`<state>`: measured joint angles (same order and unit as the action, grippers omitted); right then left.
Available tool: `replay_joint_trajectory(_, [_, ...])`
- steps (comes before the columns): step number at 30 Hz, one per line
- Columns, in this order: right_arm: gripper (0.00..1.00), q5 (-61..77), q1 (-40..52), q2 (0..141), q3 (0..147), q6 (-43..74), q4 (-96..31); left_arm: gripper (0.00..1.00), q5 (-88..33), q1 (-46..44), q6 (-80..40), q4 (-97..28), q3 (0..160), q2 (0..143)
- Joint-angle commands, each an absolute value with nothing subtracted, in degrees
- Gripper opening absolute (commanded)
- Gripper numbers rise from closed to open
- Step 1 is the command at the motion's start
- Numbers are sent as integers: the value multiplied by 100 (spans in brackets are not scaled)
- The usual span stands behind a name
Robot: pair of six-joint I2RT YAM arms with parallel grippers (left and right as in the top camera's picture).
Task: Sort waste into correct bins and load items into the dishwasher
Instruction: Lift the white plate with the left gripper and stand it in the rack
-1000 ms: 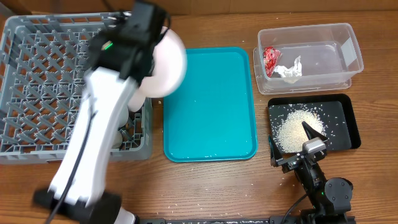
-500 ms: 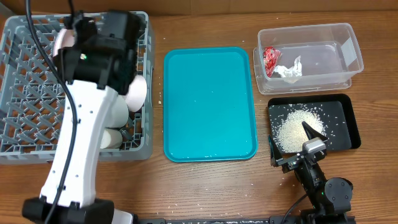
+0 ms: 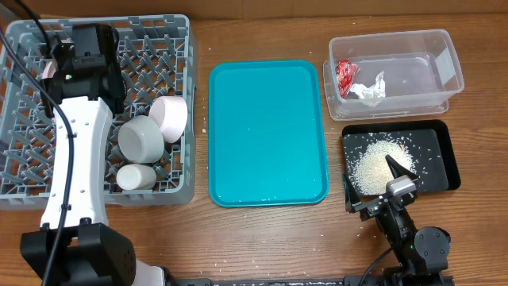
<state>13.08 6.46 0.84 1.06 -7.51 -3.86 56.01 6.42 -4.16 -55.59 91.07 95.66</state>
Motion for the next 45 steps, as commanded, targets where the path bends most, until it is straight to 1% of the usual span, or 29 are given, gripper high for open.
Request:
replay_joint_trajectory(1, [100, 1262, 639, 16, 45, -755, -344, 4, 5260, 655, 32, -5238, 8774, 9526])
replay_joint_trajectory(5, [100, 1262, 639, 16, 45, -753, -344, 4, 5334, 742, 429, -4893, 8490, 9526])
replay_joint_trajectory(9, [100, 1262, 639, 16, 45, -755, -344, 4, 5328, 790, 478, -4836, 8468, 9526])
replay_joint_trajectory(10, [100, 1262, 639, 16, 45, -755, -344, 7, 5304, 788, 480, -4838, 8468, 9526])
replay_joint_trajectory(11, [100, 1262, 639, 16, 45, -755, -344, 16, 5286, 784, 478, -4840, 8468, 9524])
replay_joint_trajectory(12, [100, 1262, 639, 16, 45, -755, -344, 32, 5290, 773, 480, -4858, 8468, 9522])
replay_joint_trajectory(13, [100, 1262, 639, 16, 45, -755, -344, 61, 5304, 729, 499, -4862, 8477, 9491])
replay_joint_trajectory(14, [100, 1262, 639, 16, 45, -755, -344, 76, 5249, 696, 473, -4860, 8501, 9461])
replay_joint_trajectory(15, [100, 1262, 639, 16, 45, -755, -344, 88, 5081, 652, 440, -4873, 8558, 9395])
replay_joint_trajectory(16, [100, 1262, 639, 16, 45, -755, -344, 97, 4866, 604, 423, -4943, 8635, 9327])
replay_joint_trajectory(17, [100, 1262, 639, 16, 45, -755, -344, 100, 4615, 556, 397, -5035, 8737, 9220])
replay_joint_trajectory(23, [100, 1262, 639, 16, 45, -755, -344, 100, 2888, 224, -38, -5843, 9760, 8374])
replay_joint_trajectory(24, [100, 1262, 639, 16, 45, -755, -344, 100, 2161, 30, -143, -6069, 10055, 8084])
replay_joint_trajectory(26, [100, 1262, 639, 16, 45, -755, -344, 100, 1356, -235, -150, -6263, 10219, 7756])
replay_joint_trajectory(29, [100, 1262, 639, 16, 45, -755, -344, 100, 676, -567, -152, -6466, 10228, 7345])
replay_joint_trajectory(34, [100, 1262, 639, 16, 45, -755, -344, 100, -102, -1153, -174, -6997, 10228, 6746])
replay_joint_trajectory(38, [100, 1262, 639, 16, 45, -755, -344, 100, -829, -1385, -172, -7330, 10228, 6534])
replay_joint_trajectory(45, [100, 1262, 639, 16, 45, -753, -344, 100, -899, -1389, -169, -7671, 10226, 6567])
